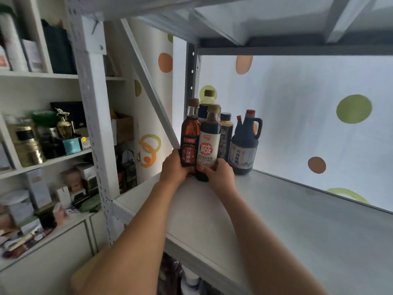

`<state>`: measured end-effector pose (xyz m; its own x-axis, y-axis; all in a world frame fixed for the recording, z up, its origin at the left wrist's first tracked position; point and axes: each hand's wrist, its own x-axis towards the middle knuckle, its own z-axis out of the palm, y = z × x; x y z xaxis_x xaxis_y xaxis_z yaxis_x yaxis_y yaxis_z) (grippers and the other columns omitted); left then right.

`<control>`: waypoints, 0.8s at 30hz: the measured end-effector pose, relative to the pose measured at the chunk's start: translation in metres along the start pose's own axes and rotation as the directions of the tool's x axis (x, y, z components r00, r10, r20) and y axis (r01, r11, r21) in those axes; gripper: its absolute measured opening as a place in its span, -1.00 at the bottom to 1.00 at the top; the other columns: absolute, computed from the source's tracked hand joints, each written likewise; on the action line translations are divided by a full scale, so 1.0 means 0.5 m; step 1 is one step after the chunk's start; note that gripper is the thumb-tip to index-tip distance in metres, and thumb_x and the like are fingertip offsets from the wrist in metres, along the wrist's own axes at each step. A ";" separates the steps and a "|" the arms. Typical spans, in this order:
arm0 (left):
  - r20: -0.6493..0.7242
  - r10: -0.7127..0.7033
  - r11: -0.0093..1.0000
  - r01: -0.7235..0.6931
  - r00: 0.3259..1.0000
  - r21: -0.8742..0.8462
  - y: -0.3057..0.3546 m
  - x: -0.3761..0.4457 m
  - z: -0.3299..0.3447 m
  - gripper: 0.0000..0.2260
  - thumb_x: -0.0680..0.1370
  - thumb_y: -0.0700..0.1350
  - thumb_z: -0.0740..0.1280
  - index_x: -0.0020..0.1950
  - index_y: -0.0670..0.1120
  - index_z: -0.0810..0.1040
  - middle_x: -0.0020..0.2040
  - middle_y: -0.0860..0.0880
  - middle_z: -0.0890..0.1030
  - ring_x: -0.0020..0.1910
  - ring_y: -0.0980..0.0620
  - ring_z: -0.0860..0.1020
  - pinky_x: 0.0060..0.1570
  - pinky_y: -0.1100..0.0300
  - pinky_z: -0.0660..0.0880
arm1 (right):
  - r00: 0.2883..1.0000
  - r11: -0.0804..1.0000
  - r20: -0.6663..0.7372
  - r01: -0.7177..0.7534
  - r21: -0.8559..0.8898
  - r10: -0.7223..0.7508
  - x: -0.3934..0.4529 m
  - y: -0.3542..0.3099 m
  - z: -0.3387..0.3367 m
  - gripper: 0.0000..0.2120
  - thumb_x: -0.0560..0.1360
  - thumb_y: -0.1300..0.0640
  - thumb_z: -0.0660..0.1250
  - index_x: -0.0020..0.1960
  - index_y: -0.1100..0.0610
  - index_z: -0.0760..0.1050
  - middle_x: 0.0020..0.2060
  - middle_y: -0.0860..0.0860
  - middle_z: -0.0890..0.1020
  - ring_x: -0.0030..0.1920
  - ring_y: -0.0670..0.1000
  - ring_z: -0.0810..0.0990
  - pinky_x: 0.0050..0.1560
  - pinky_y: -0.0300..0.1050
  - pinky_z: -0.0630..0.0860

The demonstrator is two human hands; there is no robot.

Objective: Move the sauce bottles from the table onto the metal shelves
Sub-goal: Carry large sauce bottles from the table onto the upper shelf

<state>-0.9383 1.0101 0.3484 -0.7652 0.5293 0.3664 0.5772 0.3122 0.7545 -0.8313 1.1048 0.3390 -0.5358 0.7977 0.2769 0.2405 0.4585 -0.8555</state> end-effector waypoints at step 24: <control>0.006 0.053 0.991 -0.054 0.999 0.119 -0.061 0.093 0.049 -0.43 0.52 -0.02 0.41 0.45 -0.12 0.27 0.28 -0.18 0.44 0.25 -0.16 0.47 0.21 0.00 0.46 | 0.998 0.919 -0.039 0.031 -0.392 -0.050 0.080 0.011 0.064 -0.53 0.59 -0.23 0.19 0.25 0.14 0.39 0.14 0.12 0.64 0.11 0.20 0.60 -0.08 -0.03 0.44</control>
<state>-0.9845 1.0449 0.3291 -0.7318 0.5498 0.4028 0.6472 0.3753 0.6635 -0.8774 1.1268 0.3312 -0.5153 0.7883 0.3363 0.5220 0.5999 -0.6063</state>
